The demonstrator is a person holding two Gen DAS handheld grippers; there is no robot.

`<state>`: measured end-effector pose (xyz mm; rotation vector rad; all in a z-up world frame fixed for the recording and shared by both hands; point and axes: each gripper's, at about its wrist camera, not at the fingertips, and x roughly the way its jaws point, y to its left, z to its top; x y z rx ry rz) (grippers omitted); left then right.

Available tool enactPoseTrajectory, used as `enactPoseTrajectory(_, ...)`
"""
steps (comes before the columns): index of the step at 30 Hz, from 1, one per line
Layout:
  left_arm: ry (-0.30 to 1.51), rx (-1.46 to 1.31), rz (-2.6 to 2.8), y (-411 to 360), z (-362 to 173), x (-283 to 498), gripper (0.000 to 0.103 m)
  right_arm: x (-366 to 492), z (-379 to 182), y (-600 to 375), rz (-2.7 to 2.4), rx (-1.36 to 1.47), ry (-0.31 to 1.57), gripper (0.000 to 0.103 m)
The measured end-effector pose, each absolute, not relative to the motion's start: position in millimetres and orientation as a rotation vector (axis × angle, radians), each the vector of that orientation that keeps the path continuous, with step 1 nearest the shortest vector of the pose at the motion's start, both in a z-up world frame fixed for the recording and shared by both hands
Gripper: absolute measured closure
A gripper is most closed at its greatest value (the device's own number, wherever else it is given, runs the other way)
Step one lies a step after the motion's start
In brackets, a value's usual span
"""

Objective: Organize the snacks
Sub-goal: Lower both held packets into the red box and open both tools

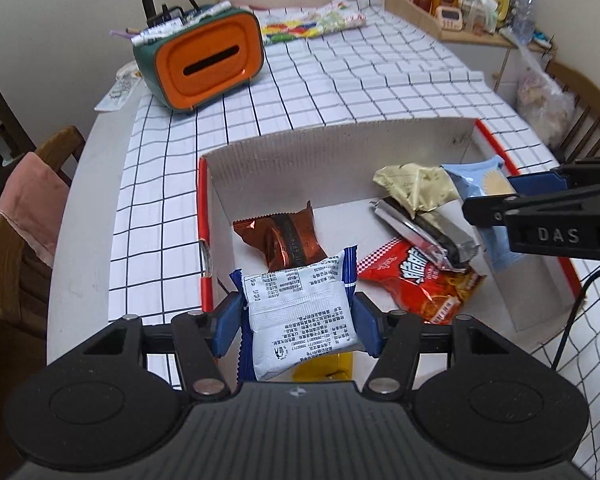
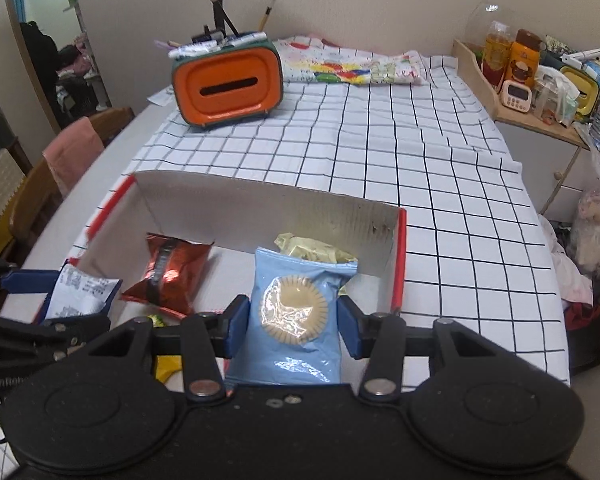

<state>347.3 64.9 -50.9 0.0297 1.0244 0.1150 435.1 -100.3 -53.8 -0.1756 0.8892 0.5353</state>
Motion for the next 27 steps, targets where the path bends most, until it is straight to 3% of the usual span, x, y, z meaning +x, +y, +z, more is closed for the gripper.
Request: enactPoseTrajectory(27, 1.172, 0.180, 0.141, 44.7, -90.3, 385.9, 0.042, 450.4, -91.6, -73.2, 0.506, -0.260, 0.970, 0.057)
